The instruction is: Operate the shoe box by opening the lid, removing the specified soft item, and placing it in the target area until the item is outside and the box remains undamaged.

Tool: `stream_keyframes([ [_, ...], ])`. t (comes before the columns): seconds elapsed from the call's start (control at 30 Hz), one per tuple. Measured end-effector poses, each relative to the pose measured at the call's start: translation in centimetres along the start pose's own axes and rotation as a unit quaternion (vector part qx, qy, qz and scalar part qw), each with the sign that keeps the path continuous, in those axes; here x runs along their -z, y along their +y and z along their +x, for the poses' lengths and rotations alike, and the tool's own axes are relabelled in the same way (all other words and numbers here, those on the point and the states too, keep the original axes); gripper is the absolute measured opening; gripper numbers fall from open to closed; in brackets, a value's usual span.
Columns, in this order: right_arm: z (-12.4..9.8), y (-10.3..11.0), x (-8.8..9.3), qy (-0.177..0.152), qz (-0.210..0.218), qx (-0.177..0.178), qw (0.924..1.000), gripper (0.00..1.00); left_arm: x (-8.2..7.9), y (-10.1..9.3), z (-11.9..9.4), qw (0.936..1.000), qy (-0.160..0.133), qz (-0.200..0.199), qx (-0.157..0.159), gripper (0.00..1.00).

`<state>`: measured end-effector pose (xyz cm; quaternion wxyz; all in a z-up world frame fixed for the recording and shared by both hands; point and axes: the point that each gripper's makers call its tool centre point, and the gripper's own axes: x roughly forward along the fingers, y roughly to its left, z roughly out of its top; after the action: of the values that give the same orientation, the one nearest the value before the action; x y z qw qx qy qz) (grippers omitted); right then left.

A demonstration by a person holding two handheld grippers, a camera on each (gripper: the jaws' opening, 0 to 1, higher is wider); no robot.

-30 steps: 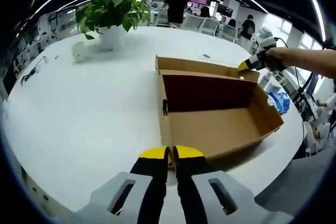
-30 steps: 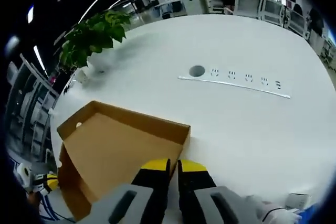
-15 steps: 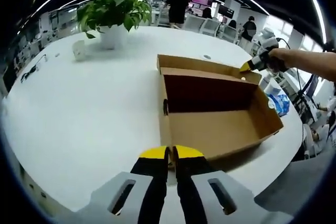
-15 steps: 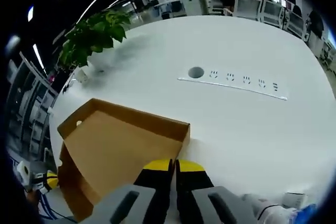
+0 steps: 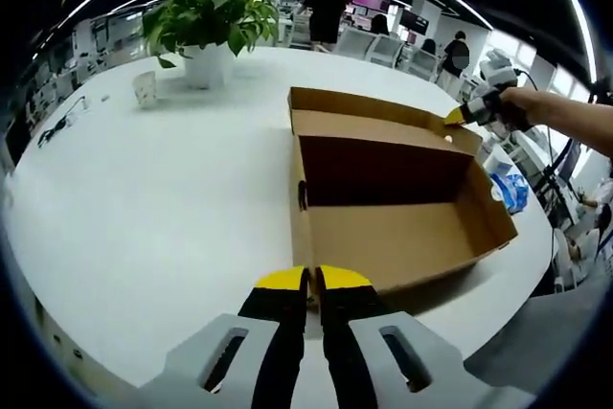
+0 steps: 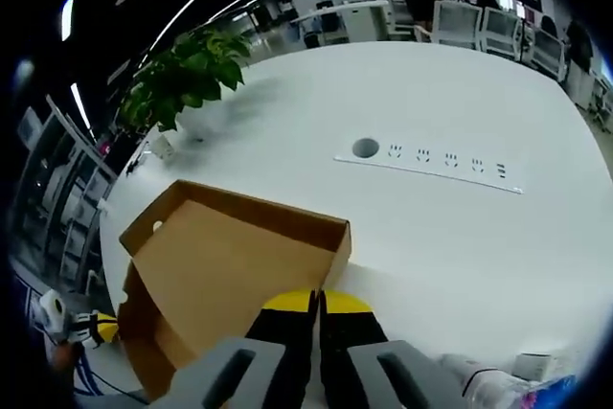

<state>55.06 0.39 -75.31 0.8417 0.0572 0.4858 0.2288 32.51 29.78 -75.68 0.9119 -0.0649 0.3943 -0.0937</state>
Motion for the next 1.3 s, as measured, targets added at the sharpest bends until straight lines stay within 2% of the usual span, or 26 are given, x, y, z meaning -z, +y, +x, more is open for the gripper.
stream_keyframes([
  [0.33,-1.7,0.9,-0.2,-0.016,-0.004,-0.013,0.9998,0.00,0.0,0.1,-0.1,1.0000,0.000,0.000,-0.001,0.01],
  [0.53,-2.5,1.6,-1.1,-0.033,-0.013,-0.021,0.9992,0.00,0.1,0.1,-0.1,1.0000,0.000,-0.001,0.001,0.01],
  [1.0,-5.0,3.1,-1.6,-0.069,-0.029,-0.041,0.9963,0.00,0.4,0.1,-0.4,1.0000,0.001,0.000,0.004,0.01],
  [1.3,-6.8,4.2,-0.4,-0.083,-0.040,-0.047,0.9946,0.00,0.5,0.1,-0.5,1.0000,0.001,0.002,0.004,0.01],
])
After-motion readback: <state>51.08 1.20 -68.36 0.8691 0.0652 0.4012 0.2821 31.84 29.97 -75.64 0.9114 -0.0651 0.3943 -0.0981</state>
